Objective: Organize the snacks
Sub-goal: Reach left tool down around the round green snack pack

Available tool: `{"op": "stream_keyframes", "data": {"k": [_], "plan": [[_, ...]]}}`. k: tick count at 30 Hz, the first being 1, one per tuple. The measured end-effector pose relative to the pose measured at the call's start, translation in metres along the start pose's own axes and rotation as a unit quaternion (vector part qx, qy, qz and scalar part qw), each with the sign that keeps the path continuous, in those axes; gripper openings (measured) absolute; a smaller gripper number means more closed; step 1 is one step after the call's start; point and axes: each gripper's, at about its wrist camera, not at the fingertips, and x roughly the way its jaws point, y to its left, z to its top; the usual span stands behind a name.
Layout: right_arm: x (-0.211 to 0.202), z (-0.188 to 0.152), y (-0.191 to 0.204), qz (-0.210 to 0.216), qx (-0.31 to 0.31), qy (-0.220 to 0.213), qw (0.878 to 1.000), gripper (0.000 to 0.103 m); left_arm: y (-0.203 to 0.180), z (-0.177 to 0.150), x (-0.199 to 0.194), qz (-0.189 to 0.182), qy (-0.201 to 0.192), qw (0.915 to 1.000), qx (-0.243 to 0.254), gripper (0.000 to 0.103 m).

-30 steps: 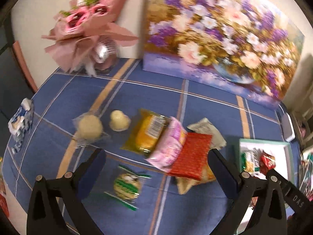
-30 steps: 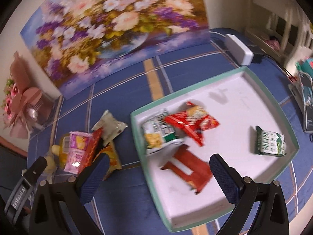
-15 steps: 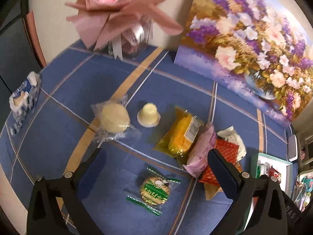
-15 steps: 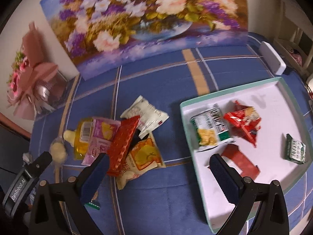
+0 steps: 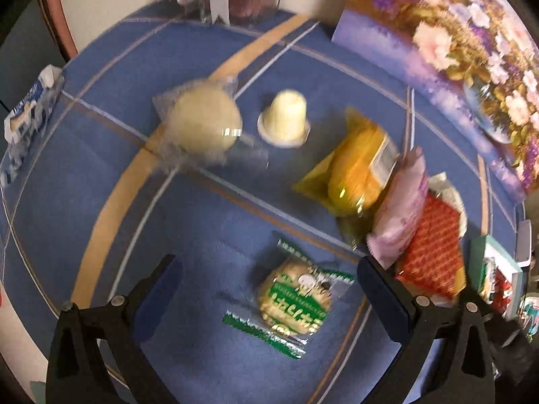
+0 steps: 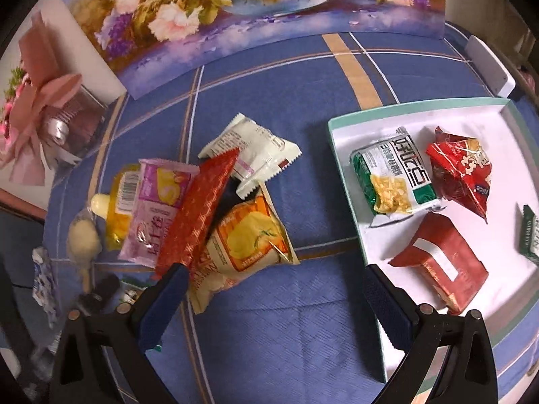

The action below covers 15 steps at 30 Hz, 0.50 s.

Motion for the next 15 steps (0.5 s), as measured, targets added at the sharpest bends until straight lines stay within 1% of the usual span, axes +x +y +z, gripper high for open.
{"op": "stream_keyframes", "data": {"k": [3, 8, 11, 13, 14, 15], "plan": [[0.003, 0.003, -0.003, 0.011, 0.007, -0.002, 1.000, 0.103, 0.000, -0.006, 0.011, 0.003, 0.020, 0.9998, -0.001, 0.103], [0.010, 0.003, 0.002, 0.005, -0.011, 0.006, 1.000, 0.103, -0.005, -0.016, 0.026, 0.002, 0.047, 0.9988, 0.011, 0.102], [0.009, 0.002, 0.004, -0.003, -0.022, 0.009, 1.000, 0.103, -0.010, -0.019, 0.027, 0.009, 0.045, 0.9988, 0.020, 0.100], [0.009, 0.000, 0.005, -0.010, -0.026, 0.009, 1.000, 0.102, -0.012, -0.020, 0.025, 0.007, 0.041, 0.9989, 0.021, 0.095], [0.009, 0.000, 0.005, -0.006, -0.028, 0.011, 1.000, 0.102, -0.013, -0.021, 0.024, 0.005, 0.039, 0.9990, 0.021, 0.092], [0.008, -0.001, 0.004, -0.007, -0.030, 0.012, 0.999, 0.102, -0.014, -0.021, 0.022, 0.006, 0.035, 0.9991, 0.024, 0.086]]}}
